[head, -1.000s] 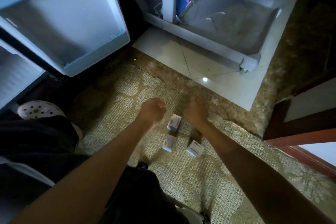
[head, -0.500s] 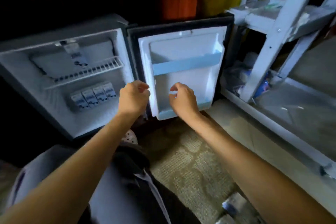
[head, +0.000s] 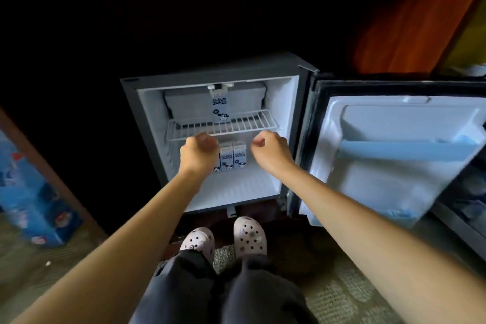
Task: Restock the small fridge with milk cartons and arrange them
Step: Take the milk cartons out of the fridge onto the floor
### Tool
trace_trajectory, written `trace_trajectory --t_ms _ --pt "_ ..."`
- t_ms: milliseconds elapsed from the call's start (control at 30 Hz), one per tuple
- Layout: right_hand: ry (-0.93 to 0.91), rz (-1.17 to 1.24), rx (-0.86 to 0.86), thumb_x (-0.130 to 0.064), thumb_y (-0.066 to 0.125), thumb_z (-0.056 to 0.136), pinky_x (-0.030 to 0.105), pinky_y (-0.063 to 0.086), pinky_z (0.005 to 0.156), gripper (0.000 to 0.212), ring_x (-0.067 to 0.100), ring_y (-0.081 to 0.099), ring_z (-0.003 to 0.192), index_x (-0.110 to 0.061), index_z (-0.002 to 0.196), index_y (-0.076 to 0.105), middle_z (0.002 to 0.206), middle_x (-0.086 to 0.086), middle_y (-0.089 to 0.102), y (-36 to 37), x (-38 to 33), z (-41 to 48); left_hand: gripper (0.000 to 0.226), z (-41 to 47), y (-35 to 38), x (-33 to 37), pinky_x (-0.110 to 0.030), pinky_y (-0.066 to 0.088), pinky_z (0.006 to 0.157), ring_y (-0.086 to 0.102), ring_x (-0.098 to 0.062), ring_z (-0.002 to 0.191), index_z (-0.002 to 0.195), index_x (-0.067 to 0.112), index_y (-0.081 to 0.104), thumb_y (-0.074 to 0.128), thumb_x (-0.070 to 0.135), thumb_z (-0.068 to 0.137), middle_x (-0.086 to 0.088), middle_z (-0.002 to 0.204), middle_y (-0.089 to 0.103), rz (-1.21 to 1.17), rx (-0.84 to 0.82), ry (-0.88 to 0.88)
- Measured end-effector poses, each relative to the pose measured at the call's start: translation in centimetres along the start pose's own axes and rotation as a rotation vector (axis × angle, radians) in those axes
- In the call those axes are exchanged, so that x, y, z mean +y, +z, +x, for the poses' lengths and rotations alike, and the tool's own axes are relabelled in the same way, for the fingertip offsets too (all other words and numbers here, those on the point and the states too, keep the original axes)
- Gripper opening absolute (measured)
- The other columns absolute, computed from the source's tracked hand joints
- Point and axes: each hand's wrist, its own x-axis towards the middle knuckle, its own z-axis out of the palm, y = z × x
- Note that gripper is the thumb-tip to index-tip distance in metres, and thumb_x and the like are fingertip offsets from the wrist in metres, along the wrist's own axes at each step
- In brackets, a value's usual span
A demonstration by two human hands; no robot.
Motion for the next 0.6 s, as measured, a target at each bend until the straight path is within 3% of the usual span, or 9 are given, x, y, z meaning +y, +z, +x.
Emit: trace_trajectory --t_ms 100,200,333,400,467,500,567,600 --pt "0.030 0.012 -0.019 -0.005 0.044 0.093 0.020 0.037 0.072 0.027 0.020 0.054 0.098 -0.004 0.118 0.056 0.121 0.012 0.059 2.2 0.3 3.2 0.028 3.4 0.9 -1.0 -0.023 0.047 0.051 0.053 -0.018 0.065 0.105 0.007 0.064 0.040 0.012 0.094 -0.010 0.085 0.063 0.031 -0.018 -0.005" --pt "0.042 0.015 -0.011 -0.005 0.048 0.092 0.019 0.038 0.077 0.031 0.023 0.055 0.113 -0.005 0.122 0.055 0.126 0.011 0.058 4.2 0.4 6.9 0.032 7.0 1.9 -1.6 -0.012 0.037 0.034 0.046 -0.011 0.055 0.112 0.006 0.063 0.039 0.006 0.090 -0.015 0.088 0.064 0.068 -0.034 -0.006" --pt "0.040 -0.012 -0.015 -0.005 0.053 0.089 0.020 0.038 0.076 0.031 0.022 0.057 0.111 -0.005 0.121 0.056 0.124 0.010 0.060 6.4 0.9 11.7 0.039 11.5 3.0 -2.7 -0.014 0.039 0.044 0.052 -0.015 0.066 0.123 0.006 0.058 0.038 0.000 0.089 -0.015 0.111 0.065 0.042 -0.048 0.005" --pt "0.033 -0.027 0.007 -0.005 0.054 0.089 0.019 0.038 0.076 0.028 0.022 0.058 0.109 -0.004 0.117 0.057 0.120 0.010 0.062 7.2 1.3 13.8 0.037 13.6 3.7 -3.5 -0.015 0.038 0.044 0.049 -0.014 0.064 0.120 0.007 0.057 0.039 -0.001 0.089 -0.010 0.101 0.064 0.024 -0.062 0.008" --pt "0.027 -0.021 0.069 -0.002 0.053 0.089 0.019 0.039 0.076 0.025 0.023 0.058 0.110 -0.002 0.114 0.058 0.119 0.011 0.062 8.0 1.6 15.7 0.030 15.5 4.4 -4.3 -0.012 0.033 0.034 0.039 -0.011 0.053 0.112 0.006 0.054 0.037 -0.004 0.089 -0.006 0.080 0.055 0.052 -0.095 0.010" --pt "0.018 -0.013 0.104 -0.001 0.053 0.089 0.020 0.040 0.077 0.024 0.024 0.058 0.110 0.000 0.112 0.059 0.117 0.012 0.063 8.4 1.8 16.5 0.033 16.3 4.7 -4.5 -0.010 0.030 0.030 0.037 -0.010 0.050 0.117 0.003 0.051 0.036 -0.005 0.090 -0.006 0.079 0.054 0.063 -0.097 0.013" --pt "-0.015 0.001 0.155 0.001 0.054 0.088 0.022 0.042 0.079 0.022 0.026 0.059 0.108 0.001 0.109 0.061 0.115 0.014 0.063 9.2 2.0 18.0 0.048 17.8 5.2 -4.4 -0.008 0.036 0.033 0.045 -0.011 0.055 0.137 0.005 0.037 0.035 -0.008 0.091 -0.017 0.110 0.058 0.048 -0.094 0.030" --pt "-0.024 0.009 0.156 0.000 0.055 0.088 0.022 0.043 0.081 0.022 0.026 0.060 0.107 0.001 0.109 0.062 0.115 0.014 0.064 9.6 2.1 18.7 0.054 18.4 5.4 -4.3 -0.009 0.045 0.042 0.055 -0.015 0.065 0.142 0.008 0.031 0.036 -0.009 0.091 -0.019 0.129 0.051 0.039 -0.094 0.047"
